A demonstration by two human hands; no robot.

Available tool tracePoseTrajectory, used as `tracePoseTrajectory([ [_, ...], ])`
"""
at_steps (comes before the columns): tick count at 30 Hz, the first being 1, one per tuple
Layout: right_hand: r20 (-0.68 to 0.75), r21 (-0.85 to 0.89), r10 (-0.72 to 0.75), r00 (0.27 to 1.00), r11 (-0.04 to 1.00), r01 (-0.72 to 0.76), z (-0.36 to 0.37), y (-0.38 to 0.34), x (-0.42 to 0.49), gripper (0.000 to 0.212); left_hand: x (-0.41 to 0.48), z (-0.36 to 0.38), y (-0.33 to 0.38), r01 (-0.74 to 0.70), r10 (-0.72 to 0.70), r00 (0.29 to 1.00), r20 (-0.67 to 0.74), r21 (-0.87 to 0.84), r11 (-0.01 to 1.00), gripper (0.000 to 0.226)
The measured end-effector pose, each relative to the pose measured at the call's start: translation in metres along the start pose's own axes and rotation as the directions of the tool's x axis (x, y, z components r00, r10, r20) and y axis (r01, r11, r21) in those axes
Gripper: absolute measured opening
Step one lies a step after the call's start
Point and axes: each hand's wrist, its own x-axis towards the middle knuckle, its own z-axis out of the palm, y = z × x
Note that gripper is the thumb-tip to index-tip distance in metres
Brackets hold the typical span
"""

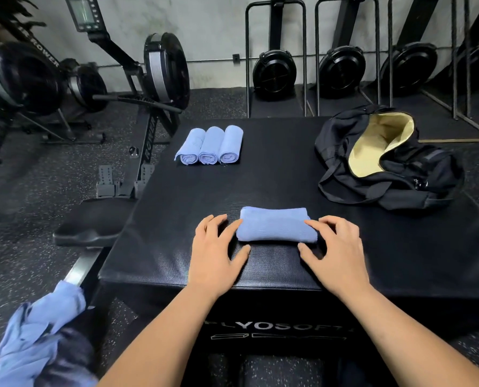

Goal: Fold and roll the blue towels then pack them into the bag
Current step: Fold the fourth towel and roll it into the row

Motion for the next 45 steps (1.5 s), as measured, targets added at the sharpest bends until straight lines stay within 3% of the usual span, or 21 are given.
tracePoseTrajectory([
  [3,0.034,0.01,0.022,0.999,1.0,-0.022,-0.001,0.004,0.002,0.051,0.003,0.0,-0.002,0.029,-0.029,1.0,-0.007,-0.044,0.999,0.043],
  [12,0.051,0.195,0.081,0.995,0.977,-0.089,-0.004,0.008,0.006,0.012,0.003,-0.004,-0.001,0.133,-0.14,0.99,-0.007,-0.278,0.951,0.025],
  [16,0.063,0.192,0.085,0.994,0.977,-0.095,-0.002,0.007,0.006,0.022,0.003,-0.007,0.004,0.151,-0.162,0.987,-0.017,-0.281,0.948,0.034],
  [18,0.045,0.189,0.089,0.995,0.977,-0.096,-0.005,0.004,0.006,0.015,0.005,-0.006,0.005,0.17,-0.188,0.981,-0.04,-0.275,0.946,0.03],
  [21,0.063,0.245,0.051,0.997,0.967,-0.065,-0.011,0.001,0.005,0.033,0.009,-0.006,0.004,0.188,-0.217,0.973,-0.08,-0.276,0.943,0.019],
  [24,0.064,0.263,0.002,0.998,0.965,-0.019,-0.011,0.001,0.003,0.026,0.008,-0.006,0.005,0.182,-0.225,0.97,-0.096,-0.331,0.926,0.018],
  [30,0.122,0.302,0.127,0.984,0.94,-0.159,-0.015,-0.002,0.004,0.021,0.001,-0.009,0.007,0.128,-0.193,0.97,-0.146,-0.363,0.923,0.024],
  [34,0.156,0.338,0.139,0.978,0.923,-0.186,-0.018,-0.001,0.009,0.014,-0.001,-0.006,0.006,0.053,-0.076,0.99,-0.117,-0.19,0.98,0.034],
  [38,0.167,0.335,0.152,0.974,0.921,-0.201,-0.019,-0.006,0.014,0.005,-0.001,-0.009,0.019,-0.033,0.029,0.997,-0.073,-0.047,0.998,0.028],
  [42,0.141,0.243,0.162,0.977,0.951,-0.193,-0.008,-0.018,0.014,0.014,-0.001,-0.007,0.047,0.05,-0.035,0.995,0.093,-0.171,0.984,0.049],
  [45,0.136,0.139,0.072,0.988,0.986,-0.091,-0.002,-0.043,0.009,0.03,0.008,-0.009,0.052,0.143,-0.109,0.98,0.166,-0.213,0.966,0.057],
])
